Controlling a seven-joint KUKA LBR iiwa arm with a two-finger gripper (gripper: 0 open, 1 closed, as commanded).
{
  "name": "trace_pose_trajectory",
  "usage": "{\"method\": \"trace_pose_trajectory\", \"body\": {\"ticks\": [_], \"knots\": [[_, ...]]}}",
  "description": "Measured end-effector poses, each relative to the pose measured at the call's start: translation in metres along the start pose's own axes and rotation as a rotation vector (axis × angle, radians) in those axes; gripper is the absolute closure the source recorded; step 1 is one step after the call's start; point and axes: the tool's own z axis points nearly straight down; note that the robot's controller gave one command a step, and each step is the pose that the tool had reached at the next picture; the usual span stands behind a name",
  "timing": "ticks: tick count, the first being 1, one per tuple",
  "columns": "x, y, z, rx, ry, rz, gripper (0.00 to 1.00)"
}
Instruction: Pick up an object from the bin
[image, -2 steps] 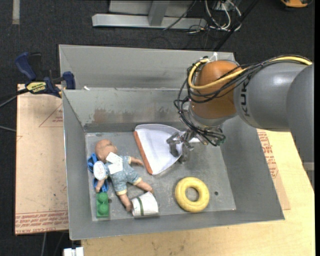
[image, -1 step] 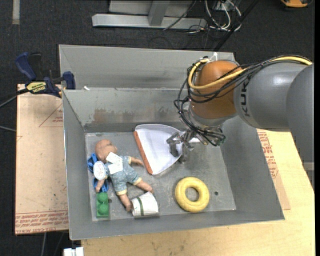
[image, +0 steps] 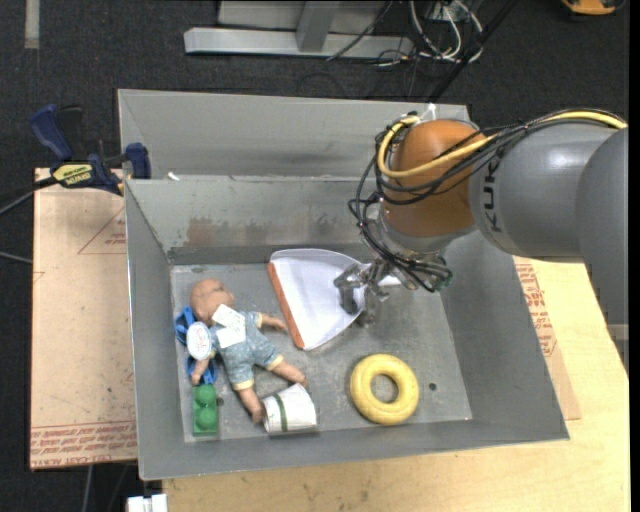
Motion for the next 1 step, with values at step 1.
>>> {"method": "trace_pose_trajectory", "body": {"ticks": [1], "knots": [[0.0002, 0.0007, -0.0150, -0.001, 0.001, 0.000, 1.00]]}}
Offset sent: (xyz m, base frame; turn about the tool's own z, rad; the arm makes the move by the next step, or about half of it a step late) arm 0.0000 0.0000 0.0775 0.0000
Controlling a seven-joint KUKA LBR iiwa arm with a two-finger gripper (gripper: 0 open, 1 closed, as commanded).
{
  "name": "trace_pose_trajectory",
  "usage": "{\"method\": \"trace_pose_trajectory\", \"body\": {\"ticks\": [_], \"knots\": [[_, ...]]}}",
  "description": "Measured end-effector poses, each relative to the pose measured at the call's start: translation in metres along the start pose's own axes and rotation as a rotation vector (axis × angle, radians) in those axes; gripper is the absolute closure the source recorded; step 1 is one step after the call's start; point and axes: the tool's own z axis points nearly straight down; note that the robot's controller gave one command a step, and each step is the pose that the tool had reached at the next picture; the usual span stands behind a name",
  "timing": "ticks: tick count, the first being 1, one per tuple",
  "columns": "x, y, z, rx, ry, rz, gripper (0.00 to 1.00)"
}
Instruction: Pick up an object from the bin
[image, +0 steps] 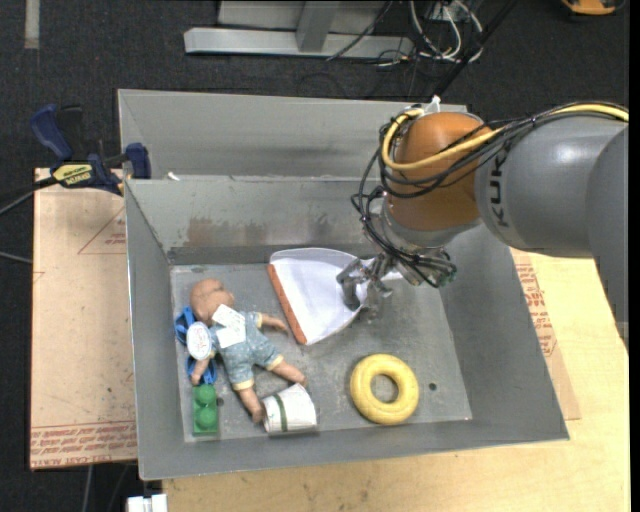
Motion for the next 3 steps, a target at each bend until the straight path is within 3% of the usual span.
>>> {"method": "trace_pose_trajectory", "body": {"ticks": [3], "knots": [[-0.002, -0.001, -0.045, 0.004, -0.007, 0.001, 1.00]]}}
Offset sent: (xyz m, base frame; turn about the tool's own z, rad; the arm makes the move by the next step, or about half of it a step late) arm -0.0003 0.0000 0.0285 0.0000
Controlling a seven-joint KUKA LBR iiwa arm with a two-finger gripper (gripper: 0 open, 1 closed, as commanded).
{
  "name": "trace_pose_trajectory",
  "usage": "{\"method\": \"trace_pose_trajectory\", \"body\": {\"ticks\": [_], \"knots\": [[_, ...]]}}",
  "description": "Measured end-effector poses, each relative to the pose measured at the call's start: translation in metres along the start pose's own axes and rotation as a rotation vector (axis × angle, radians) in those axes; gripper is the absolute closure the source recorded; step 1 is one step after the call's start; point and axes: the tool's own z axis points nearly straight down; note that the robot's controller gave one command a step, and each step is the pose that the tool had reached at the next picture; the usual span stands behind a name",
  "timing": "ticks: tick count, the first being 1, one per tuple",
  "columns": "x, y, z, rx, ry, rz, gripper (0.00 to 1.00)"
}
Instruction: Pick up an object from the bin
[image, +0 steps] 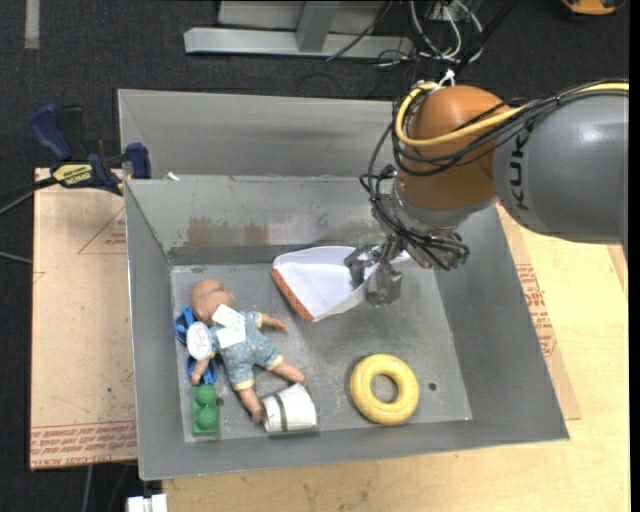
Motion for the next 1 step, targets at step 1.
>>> {"method": "trace_pose_trajectory", "body": {"ticks": [1], "knots": [[-0.0004, 0.0001, -0.0053, 0.000, 0.000, 0.000, 1.00]]}}
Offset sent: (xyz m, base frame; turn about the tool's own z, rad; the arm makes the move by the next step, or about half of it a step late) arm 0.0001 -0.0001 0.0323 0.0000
